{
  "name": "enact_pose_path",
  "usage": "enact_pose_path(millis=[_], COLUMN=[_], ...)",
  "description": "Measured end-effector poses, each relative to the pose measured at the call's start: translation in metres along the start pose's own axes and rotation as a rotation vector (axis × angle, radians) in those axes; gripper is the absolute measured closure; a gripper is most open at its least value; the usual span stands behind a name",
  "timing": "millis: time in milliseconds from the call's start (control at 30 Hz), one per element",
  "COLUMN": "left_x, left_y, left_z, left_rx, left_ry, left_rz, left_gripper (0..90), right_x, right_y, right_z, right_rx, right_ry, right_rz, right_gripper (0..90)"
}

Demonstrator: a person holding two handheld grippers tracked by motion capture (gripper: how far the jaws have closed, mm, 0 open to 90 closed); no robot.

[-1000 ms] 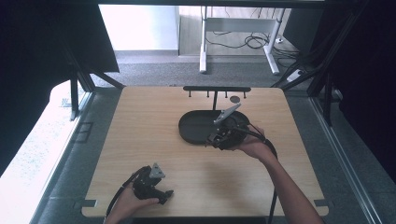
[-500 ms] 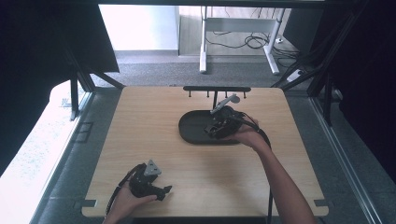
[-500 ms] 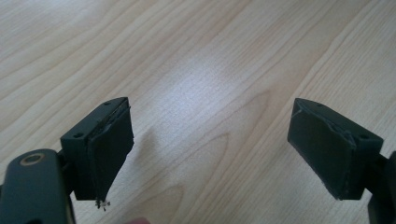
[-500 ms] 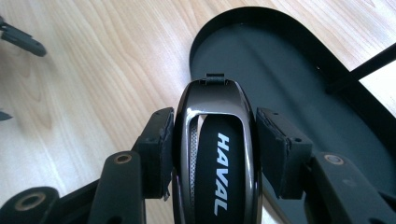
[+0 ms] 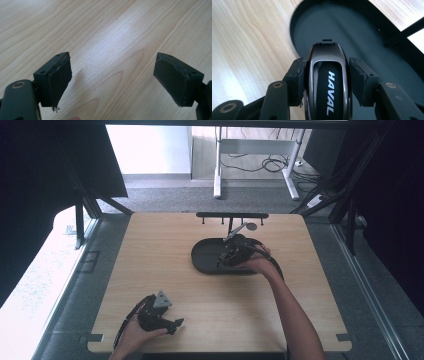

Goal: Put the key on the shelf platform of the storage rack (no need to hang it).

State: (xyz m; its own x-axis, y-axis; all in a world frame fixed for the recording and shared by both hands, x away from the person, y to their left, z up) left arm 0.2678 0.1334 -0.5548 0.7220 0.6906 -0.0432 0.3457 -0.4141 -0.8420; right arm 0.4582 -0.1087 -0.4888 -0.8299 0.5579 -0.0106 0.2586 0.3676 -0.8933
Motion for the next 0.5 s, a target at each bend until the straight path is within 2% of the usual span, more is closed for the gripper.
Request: enact_pose_path(millis=[133,367,500], left_x=[-0.002,-0.001,-0.001], left_y=[-0.001,-0.001,0.000], left_z=[0.000,0.000,0.000], left_rx=[0.006,0.004,0.008], left_ry=[0.016,0.013,0.013], left_rz=[0.002,0.002,0.002], left_gripper=[15.5,15.5,15.4], right_x=[-0.007,-0.013,-0.017], right_y=[0.010,0.022,0.027], right_z=[0.004,0.011,0.017], right_rx=[0.017,0.050,0.067], right_ry=[0.008,0.000,0.013], right_rz=[0.022,0.043,0.045], right_gripper=[49.2,49.2,49.2])
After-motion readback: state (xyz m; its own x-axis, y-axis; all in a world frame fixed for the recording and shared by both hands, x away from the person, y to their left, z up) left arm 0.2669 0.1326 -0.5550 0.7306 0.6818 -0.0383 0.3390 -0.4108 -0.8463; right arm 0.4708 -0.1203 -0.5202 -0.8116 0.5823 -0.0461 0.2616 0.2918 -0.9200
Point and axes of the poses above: each handheld gripper's, and its own axes: y roughly forward along the jaws, z roughly out of its underside, x roughly to its left, the point moved 5 cm from there along y, roughly forward along the jaws, and after that the axes turned 5 degrees about x, right-handed, at the moved point
